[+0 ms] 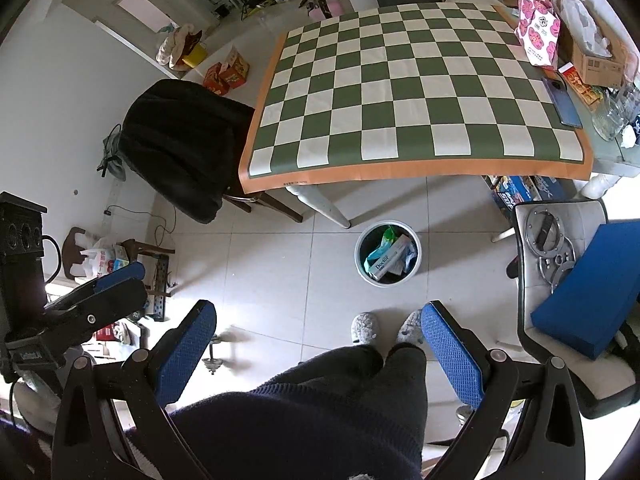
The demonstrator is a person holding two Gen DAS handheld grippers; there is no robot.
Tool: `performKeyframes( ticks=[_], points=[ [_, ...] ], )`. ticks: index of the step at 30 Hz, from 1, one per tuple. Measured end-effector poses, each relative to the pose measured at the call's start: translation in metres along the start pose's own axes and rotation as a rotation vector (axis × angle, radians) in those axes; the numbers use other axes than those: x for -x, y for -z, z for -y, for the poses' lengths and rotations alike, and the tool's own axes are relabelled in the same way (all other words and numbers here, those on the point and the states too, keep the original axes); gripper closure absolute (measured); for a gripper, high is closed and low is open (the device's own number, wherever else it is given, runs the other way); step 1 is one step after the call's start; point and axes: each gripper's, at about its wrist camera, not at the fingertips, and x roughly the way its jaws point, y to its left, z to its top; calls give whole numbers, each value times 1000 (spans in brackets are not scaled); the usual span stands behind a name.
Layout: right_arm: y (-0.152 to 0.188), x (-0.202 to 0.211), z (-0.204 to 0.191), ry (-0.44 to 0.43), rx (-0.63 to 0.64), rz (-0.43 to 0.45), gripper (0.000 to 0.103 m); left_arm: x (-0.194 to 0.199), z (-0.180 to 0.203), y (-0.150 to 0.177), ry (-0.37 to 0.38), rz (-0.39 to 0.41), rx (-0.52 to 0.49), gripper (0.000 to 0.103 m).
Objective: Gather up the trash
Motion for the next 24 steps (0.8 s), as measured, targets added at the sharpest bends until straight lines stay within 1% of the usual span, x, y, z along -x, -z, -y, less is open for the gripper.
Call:
performKeyframes(
  ticks=[15, 24],
  points=[
    [2, 2, 1, 1, 9, -13, 0, -3, 5, 7, -9, -9, 7, 0],
    [2, 1, -1, 4, 2, -12, 0, -3, 3, 5, -9, -9, 9, 0]
  ],
)
